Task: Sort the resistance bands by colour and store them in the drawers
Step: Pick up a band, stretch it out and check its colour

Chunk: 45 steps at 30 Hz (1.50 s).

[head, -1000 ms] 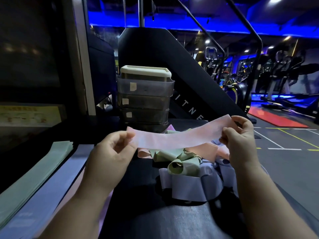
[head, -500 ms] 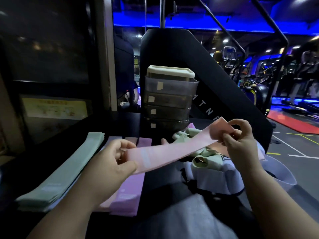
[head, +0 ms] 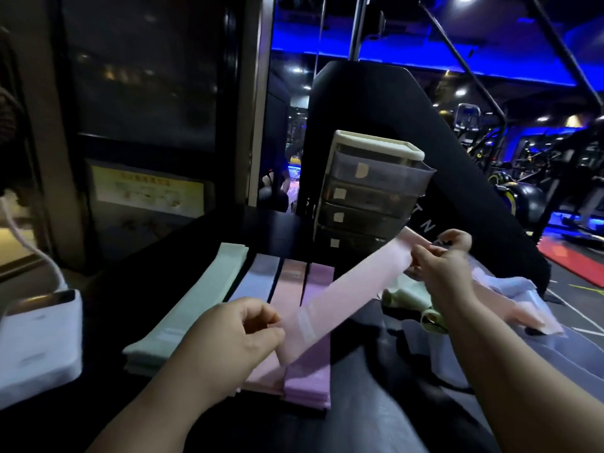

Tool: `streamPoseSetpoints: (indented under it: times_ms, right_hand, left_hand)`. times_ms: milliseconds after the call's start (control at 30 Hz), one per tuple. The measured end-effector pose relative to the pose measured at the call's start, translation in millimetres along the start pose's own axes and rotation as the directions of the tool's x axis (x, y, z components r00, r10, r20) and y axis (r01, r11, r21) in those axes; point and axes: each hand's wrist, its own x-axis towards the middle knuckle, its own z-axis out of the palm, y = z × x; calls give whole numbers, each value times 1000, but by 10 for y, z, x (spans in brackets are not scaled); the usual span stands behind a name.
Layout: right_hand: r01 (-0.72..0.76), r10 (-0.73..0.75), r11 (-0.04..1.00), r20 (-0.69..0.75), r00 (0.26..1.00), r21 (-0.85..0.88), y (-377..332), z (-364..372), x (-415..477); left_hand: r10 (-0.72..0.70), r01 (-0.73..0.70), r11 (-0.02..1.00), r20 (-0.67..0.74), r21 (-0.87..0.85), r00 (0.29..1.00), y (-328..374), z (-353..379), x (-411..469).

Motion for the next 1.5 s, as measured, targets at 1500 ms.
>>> streamPoseSetpoints:
  times_ms: [1500]
  right_hand:
    - [306, 32, 746, 490, 871, -591, 458, 1743, -183]
  left_hand:
    - [25, -98, 863, 152, 495, 988, -223, -95, -14]
